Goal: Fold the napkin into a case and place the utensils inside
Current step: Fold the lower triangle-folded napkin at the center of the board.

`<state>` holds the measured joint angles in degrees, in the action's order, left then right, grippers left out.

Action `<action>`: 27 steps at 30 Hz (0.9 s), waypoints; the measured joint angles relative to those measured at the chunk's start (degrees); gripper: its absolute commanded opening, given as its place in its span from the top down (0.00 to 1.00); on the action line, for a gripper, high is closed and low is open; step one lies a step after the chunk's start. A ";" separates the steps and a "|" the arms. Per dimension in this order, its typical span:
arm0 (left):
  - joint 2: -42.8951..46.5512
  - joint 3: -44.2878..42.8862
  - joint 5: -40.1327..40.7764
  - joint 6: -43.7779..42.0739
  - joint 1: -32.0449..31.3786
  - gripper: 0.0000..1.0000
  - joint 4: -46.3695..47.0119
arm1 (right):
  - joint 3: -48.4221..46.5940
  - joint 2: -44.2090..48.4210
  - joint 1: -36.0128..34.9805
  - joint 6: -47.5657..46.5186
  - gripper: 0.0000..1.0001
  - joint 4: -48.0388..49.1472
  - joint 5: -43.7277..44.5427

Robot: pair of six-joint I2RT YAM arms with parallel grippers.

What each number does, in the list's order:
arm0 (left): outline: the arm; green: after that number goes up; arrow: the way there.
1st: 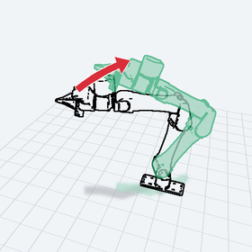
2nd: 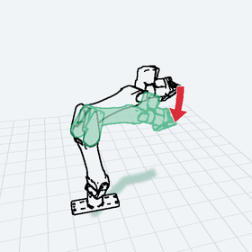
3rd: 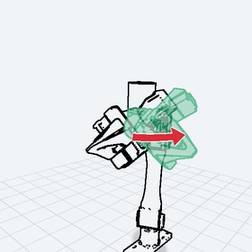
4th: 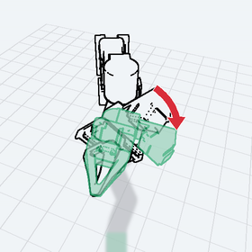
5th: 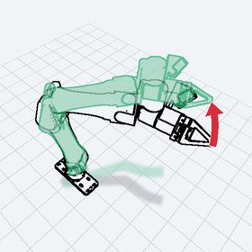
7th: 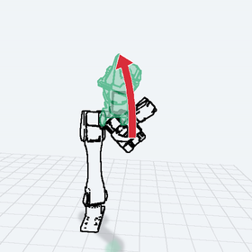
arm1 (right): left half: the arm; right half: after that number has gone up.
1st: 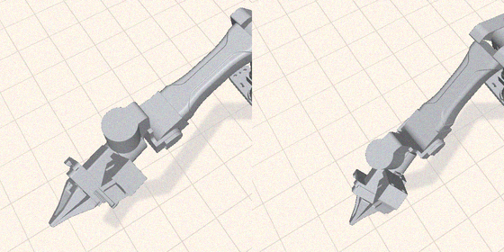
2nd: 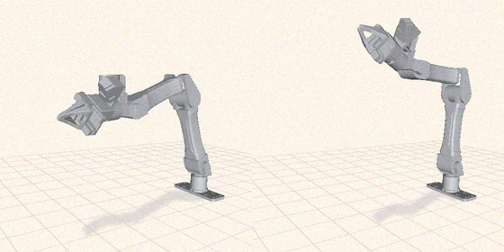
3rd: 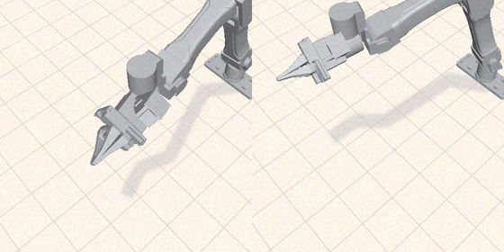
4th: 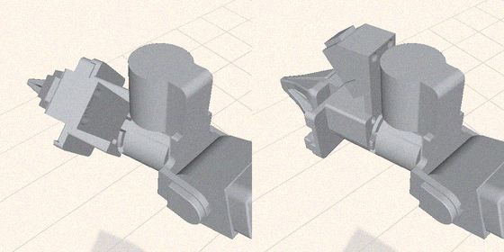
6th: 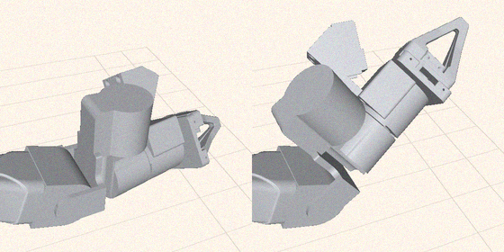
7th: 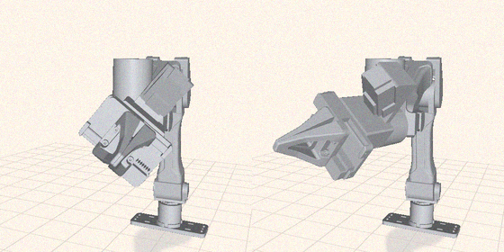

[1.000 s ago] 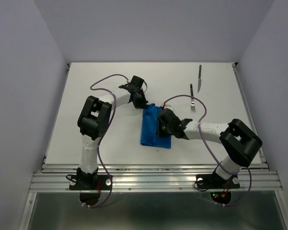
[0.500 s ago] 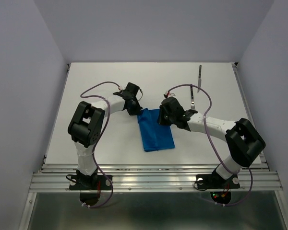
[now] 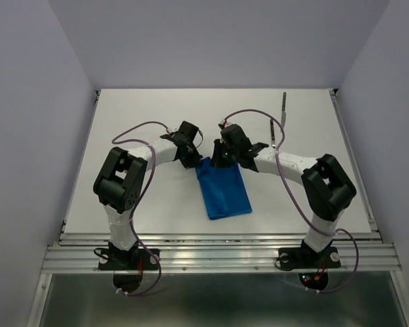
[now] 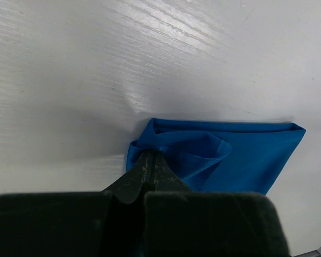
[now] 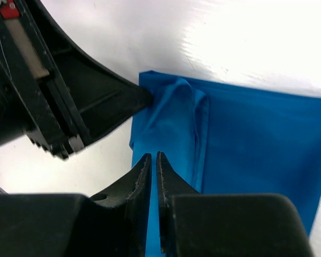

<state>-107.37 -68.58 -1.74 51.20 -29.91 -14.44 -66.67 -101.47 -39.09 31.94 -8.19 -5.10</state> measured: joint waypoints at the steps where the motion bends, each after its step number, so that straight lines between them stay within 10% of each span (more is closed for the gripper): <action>1: 0.00 0.00 0.02 0.11 0.00 1.00 0.00 | -1.01 -1.18 -0.02 0.00 0.88 0.35 -0.68; 27: 0.00 0.00 -0.04 0.39 0.00 1.00 0.00 | -7.87 -12.57 -0.04 0.87 0.99 2.89 -2.73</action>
<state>-107.37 -68.58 -1.78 51.59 -29.91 -14.44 -74.54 -114.04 -39.13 32.82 -5.30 -7.84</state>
